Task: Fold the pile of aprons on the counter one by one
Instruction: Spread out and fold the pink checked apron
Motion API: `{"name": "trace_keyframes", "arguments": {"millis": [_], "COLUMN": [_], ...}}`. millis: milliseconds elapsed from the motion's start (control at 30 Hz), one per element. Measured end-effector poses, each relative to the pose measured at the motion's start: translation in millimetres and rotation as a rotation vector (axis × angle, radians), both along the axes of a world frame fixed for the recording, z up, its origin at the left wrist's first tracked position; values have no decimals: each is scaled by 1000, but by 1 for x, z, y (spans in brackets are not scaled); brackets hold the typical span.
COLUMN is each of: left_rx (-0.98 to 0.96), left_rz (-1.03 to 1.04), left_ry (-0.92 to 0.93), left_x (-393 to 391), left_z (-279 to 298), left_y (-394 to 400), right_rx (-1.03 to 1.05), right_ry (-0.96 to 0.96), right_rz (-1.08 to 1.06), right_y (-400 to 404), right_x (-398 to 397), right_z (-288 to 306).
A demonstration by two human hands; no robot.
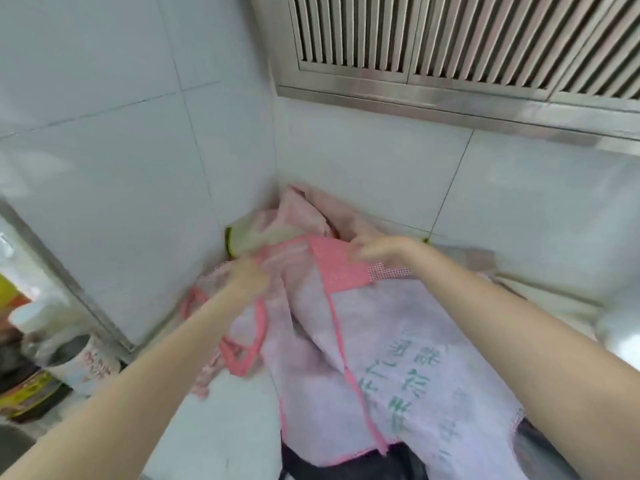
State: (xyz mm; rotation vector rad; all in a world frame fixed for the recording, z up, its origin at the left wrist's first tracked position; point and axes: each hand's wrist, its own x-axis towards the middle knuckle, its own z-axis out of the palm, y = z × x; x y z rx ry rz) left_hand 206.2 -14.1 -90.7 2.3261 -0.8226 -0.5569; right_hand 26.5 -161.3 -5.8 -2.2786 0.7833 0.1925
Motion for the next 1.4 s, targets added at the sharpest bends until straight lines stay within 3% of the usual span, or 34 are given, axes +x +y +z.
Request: {"name": "trace_keyframes", "arguments": {"millis": [100,300,367,433,567,700,800,867,900,1000,1033,1133,1200,1300,1400], "left_rx": [196,266,307,317,238,188,236,292,228,-167,-262,-222,-131,-47,122], "left_rz": [-279,-733,-813,-856,-841,-837,-805,-804,-753,-487,-444,-509,-600,-832,-1030], "left_ry": [-61,-81,-116,-165,-201,-368,-383,-380,-382,-320,-259,-277,-386,-298,-249], "left_x": [-47,-115,-125,-133,-142,-148,-141,-136,-133,-118,-114,-107,-107,-109,-110], "left_z": [3,-10,-23,-30,-38,-41,-41,-33,-26,6,18,30,22,-5,-32], "left_y": [-45,-94,-108,-120,-145,-173,-192,-198,-202,-217,-223,-222,-204,-157,-110], "right_rx": [-60,-255,-341,-284,245,311,450,399,240,-518,-601,-429,-373,-324,-149], "right_ry": [213,562,537,420,149,85,240,305,294,153,62,-34,35,166,326], "right_rz": [-45,-247,-385,-597,-836,-642,-349,-307,-364,-668,-729,-647,-591,-425,-121], "right_y": [-24,-68,-79,-89,-100,-110,-121,-130,-139,-172,-176,-159,-140,-113,-77], "right_x": [-42,-123,-153,-175,-191,-179,-171,-170,-170,-166,-161,-145,-136,-129,-125], "right_z": [-15,-41,-52,-66,-90,-79,-33,3,19,43,43,21,-3,-34,-55]}}
